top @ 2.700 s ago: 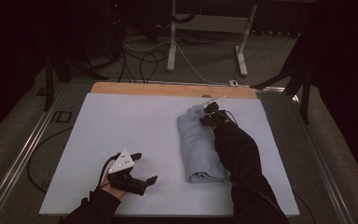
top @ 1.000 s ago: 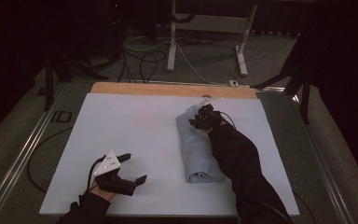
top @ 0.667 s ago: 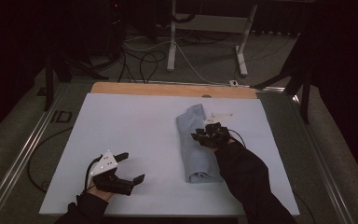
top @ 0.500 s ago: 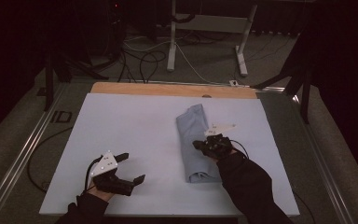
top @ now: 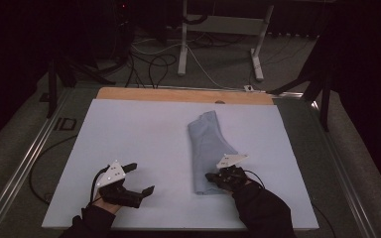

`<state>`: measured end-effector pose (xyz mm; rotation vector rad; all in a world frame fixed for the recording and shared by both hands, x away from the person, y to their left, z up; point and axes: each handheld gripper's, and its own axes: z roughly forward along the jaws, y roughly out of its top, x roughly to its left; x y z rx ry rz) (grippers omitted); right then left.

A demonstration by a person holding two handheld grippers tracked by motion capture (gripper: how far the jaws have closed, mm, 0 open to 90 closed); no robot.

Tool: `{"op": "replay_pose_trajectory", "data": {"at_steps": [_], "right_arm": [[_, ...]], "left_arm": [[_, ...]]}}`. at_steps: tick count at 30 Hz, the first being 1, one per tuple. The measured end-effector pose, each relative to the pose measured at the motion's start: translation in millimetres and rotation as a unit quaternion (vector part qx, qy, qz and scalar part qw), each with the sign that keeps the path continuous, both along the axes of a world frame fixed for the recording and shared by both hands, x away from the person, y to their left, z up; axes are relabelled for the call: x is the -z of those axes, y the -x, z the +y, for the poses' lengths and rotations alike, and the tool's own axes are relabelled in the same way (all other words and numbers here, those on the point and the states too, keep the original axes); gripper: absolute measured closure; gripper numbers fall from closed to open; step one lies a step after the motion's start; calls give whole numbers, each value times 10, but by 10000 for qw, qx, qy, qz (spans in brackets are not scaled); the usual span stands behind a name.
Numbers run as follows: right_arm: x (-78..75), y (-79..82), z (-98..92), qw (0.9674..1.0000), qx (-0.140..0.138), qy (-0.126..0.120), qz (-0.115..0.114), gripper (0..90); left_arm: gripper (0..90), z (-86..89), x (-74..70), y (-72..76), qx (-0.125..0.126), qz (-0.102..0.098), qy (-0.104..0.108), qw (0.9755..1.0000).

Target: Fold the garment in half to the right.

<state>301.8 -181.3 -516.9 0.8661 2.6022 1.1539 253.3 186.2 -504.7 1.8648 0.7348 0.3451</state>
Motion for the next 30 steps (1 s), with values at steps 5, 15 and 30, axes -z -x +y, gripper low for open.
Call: {"op": "replay_pose_trajectory", "data": {"at_steps": [5,15,30], "right_arm": [[91,36,-13,10000,-21,-93,5,900],[82,81,-11,10000,-39,-84,12,900],[-279,36,-118,9969,-38,-676,-394,419]], "left_arm": [[0,2,7,-1,6,-5,-13,10000],[0,5,-9,-1,26,-13,-5,10000],[0,35,-96,-30,365,71,47,9993]]}}
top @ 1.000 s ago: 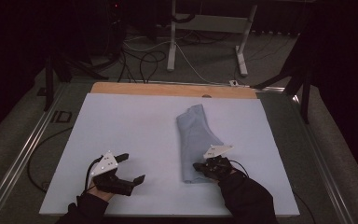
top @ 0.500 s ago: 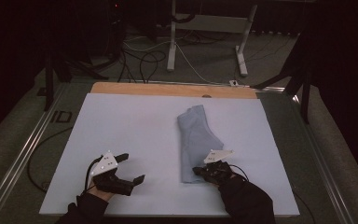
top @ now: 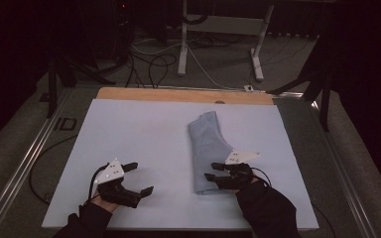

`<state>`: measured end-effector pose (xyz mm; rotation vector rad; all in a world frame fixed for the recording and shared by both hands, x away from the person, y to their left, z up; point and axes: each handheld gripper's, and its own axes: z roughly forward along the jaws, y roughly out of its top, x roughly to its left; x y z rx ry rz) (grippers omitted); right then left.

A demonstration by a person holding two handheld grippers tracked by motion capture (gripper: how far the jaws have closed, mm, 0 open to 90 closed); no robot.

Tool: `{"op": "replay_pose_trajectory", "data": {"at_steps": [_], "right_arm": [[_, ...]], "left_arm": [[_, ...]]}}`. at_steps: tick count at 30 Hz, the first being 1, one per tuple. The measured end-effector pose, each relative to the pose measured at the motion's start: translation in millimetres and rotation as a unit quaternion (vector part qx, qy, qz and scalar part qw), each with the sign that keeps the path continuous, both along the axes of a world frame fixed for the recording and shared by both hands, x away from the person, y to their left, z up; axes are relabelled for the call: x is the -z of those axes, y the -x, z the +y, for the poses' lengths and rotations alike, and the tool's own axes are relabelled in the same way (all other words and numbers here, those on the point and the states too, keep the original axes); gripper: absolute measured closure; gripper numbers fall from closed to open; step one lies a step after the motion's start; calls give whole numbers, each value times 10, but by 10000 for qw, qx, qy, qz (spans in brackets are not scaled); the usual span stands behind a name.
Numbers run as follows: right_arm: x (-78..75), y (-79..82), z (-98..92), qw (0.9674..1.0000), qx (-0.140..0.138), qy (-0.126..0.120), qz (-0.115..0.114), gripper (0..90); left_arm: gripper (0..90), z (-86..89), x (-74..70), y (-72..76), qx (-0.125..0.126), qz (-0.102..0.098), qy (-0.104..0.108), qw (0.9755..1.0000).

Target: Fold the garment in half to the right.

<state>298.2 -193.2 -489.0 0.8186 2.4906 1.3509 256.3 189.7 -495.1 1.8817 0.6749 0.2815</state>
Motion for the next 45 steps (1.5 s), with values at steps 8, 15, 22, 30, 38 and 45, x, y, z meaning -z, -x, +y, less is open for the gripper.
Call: {"op": "replay_pose_trajectory", "data": {"at_steps": [8,15,22,30,38,45], "right_arm": [[-92,-2,-97,9994,-15,-351,-14,133],[-128,0,-268,9986,33,-506,-123,94],[-30,58,-479,9982,257,-508,-181,93],[68,160,-694,9967,553,-539,-240,93],[182,261,-872,9959,791,-388,-223,93],[269,366,-1043,9929,1127,-305,-222,93]], "left_arm": [[0,30,-61,-19,140,-73,-30,9999],[0,116,-80,-31,137,-117,-7,9998],[0,236,-21,-42,57,-124,-14,9999],[0,383,68,-39,-80,-82,-167,9998],[0,575,161,12,-276,-36,-192,9994],[0,693,199,55,-634,48,-372,9973]]}}
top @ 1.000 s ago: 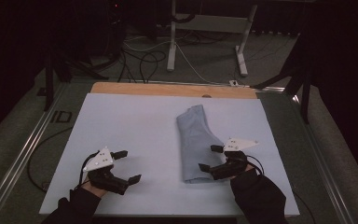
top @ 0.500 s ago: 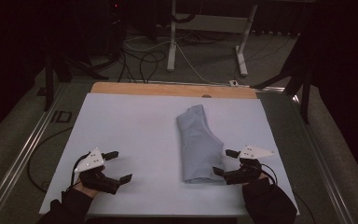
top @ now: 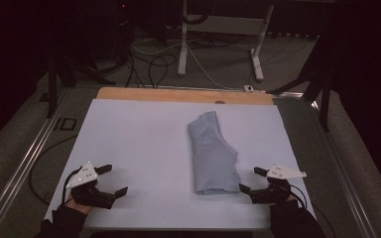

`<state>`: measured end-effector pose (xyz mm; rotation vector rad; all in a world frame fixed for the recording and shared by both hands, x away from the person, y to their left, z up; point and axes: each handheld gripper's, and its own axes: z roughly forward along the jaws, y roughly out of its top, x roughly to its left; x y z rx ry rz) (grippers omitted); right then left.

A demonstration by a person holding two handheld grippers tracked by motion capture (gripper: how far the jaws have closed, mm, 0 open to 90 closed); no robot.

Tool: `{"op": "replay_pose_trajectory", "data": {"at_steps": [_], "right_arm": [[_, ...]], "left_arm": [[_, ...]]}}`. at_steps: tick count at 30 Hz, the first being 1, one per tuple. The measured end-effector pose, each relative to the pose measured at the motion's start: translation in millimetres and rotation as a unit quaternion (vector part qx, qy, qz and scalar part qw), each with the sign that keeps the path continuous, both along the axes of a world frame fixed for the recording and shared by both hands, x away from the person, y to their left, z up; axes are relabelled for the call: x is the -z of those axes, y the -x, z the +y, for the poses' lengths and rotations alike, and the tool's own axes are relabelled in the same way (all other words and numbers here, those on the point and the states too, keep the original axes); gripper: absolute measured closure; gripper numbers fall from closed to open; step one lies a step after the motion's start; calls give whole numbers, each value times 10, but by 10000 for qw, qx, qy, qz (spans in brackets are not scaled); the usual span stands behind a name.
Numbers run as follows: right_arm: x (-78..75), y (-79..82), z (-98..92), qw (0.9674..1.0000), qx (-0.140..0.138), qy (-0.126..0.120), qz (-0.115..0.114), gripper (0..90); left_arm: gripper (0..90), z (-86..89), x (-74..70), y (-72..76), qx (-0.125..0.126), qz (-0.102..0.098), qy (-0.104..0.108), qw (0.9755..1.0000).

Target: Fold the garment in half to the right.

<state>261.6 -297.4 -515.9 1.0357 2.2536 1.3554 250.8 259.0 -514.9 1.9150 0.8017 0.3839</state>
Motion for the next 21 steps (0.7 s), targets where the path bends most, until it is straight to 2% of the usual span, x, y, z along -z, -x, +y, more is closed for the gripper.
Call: {"op": "replay_pose_trajectory", "data": {"at_steps": [2,7,10,21], "right_arm": [[23,27,-42,9999,172,11,-16,94],[51,96,-140,9994,354,-38,-21,93],[56,116,-150,9990,435,33,-52,94],[90,72,-132,9992,400,33,6,94]], "left_arm": [[0,9,7,22,-9,7,-38,10000],[0,59,-13,92,-78,-54,-7,10000],[0,103,-15,115,-199,-65,0,9998],[0,97,15,90,-244,-54,97,9996]]}}
